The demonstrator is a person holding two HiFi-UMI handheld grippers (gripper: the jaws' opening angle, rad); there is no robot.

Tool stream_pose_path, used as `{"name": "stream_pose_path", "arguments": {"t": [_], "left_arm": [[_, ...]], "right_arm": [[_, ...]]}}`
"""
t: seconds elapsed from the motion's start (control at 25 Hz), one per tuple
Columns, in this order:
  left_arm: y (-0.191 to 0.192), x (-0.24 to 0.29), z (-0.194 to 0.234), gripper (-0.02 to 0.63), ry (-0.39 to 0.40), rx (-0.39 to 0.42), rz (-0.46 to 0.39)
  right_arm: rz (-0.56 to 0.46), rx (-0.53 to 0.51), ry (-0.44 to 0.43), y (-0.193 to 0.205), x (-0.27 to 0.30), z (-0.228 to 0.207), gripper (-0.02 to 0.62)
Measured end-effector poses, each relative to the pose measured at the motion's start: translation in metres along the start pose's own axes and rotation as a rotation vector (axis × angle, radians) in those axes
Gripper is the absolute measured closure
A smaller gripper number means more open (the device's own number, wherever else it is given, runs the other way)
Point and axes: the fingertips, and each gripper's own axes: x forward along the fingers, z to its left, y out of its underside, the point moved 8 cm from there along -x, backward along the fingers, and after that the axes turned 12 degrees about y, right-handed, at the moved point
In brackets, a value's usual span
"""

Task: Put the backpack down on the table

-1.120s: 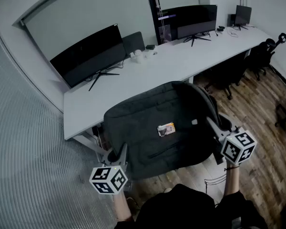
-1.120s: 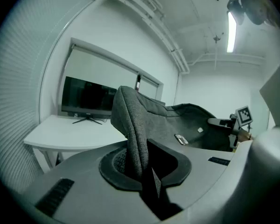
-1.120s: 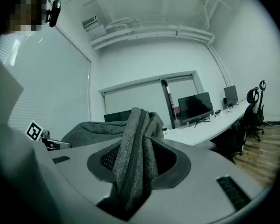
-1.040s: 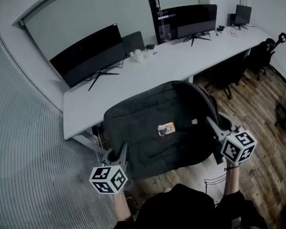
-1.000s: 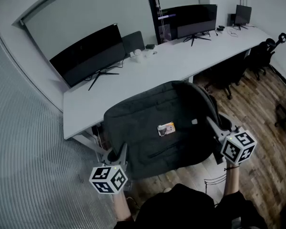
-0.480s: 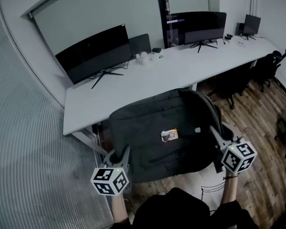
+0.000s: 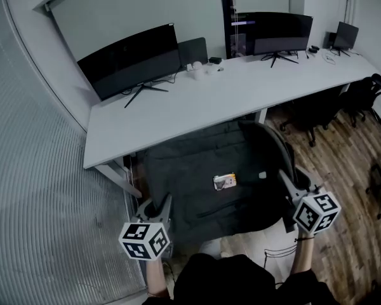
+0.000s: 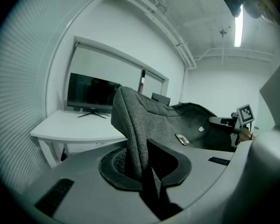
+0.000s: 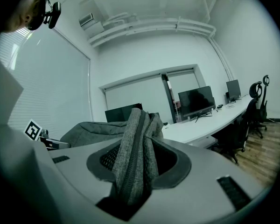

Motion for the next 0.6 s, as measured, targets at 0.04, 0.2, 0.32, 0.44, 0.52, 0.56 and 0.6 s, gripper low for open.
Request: {"name": "stream_pose_path", "arguments": {"t": [0.04,0.2,0.32,0.44,0.52,0.56,0.6], "left_arm": [[0.001,0.0,0.001,0.551,-0.004,-0.002,0.003],[0.001,0.007,0.008,0.551,-0.017,-0.012,0.007],[0.0,0.016,0.018,0.551,-0.024,-0.02,0.001],[-0.003,0.032,0.031,0.551,-0.03,-0.031,-0.006],[-0.005,0.044,0.042,0.551,-0.034,-0.045,-0.014],[-0.007,0.05,0.049,0.551,-0.036,-0.05,-0.017],[-0.009,0.056,0.056,0.551,-0.037,-0.053,-0.019]], "right_arm": [[0.005,0.001,-0.003,0.001,0.003,0.0,0.462],[0.018,-0.002,-0.014,0.002,0.018,-0.001,0.462],[0.022,-0.009,-0.023,0.001,0.035,-0.002,0.462],[0.027,-0.017,-0.026,-0.001,0.058,-0.004,0.462],[0.028,-0.025,-0.029,-0.003,0.077,-0.005,0.462],[0.029,-0.028,-0.031,-0.004,0.087,-0.005,0.462],[0.03,-0.031,-0.034,-0.006,0.098,-0.004,0.462]]}}
